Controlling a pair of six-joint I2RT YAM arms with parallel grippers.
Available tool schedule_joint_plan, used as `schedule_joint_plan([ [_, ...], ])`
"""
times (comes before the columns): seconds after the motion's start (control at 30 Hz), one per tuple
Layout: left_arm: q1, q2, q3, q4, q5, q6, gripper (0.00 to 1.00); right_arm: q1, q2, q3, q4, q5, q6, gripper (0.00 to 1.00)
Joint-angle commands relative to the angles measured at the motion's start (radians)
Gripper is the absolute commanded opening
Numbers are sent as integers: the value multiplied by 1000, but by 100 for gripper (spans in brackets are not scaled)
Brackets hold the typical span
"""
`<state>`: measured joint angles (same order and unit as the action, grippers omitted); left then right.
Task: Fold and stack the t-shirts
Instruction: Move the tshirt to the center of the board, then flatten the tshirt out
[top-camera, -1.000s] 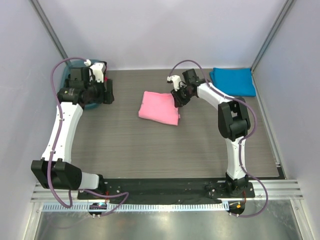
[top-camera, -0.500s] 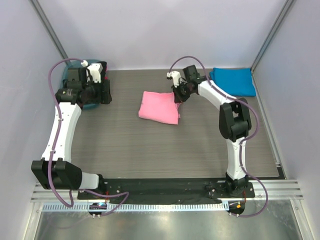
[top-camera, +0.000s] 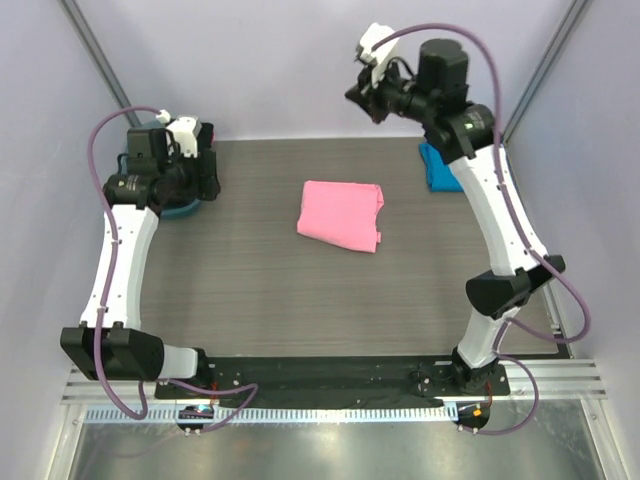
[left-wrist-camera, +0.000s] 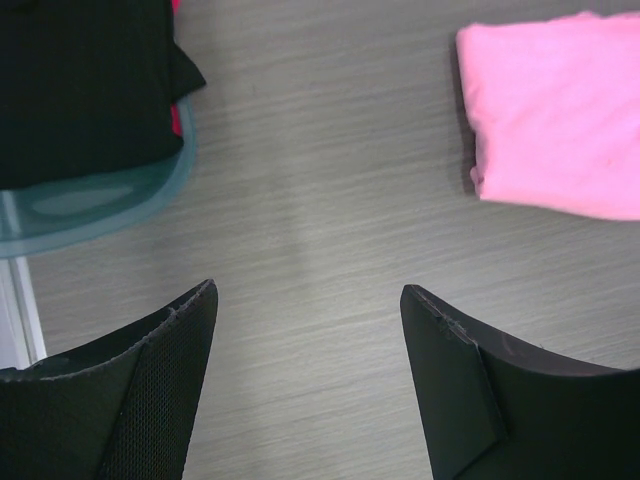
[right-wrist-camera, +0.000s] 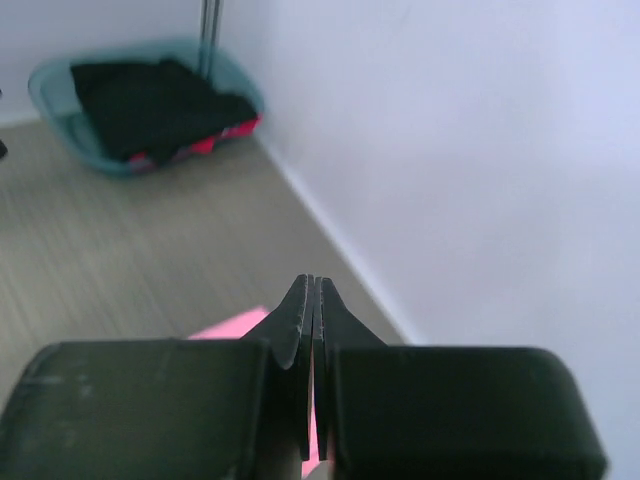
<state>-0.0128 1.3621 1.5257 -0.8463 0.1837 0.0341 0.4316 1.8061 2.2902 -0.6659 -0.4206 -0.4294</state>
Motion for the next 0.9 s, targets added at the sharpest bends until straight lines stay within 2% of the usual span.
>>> schedule_joint_plan([
  [0.0,5,-6,70,41,6,12,75,12,-11,60,-1,32,26,1],
  [0.07,7,-8,71,42,19,9,75,16,-21,-16,-1,74,23,1],
  [0.1,5,-11,73,42,19,6,75,16,-25,-126,0,136,40,16],
  [0.17,5,-18,71,36,28,1,75,7,-31,-239,-1,173,53,33],
  [0.2,7,-24,68,35,34,0,75,-2,-30,-288,3,174,75,46],
  [0.23,7,-34,62,35,36,0,75,-14,-30,-367,6,151,87,51],
  [0.3,7,-40,54,35,36,3,75,-34,-10,-420,23,144,112,59],
  [0.4,5,-49,33,33,37,6,75,-72,56,-459,40,146,153,61],
  [0.6,7,-52,7,27,37,10,75,-142,254,-345,38,134,196,61],
  [0.87,8,-38,-1,21,25,21,75,-180,417,-250,29,129,176,61],
])
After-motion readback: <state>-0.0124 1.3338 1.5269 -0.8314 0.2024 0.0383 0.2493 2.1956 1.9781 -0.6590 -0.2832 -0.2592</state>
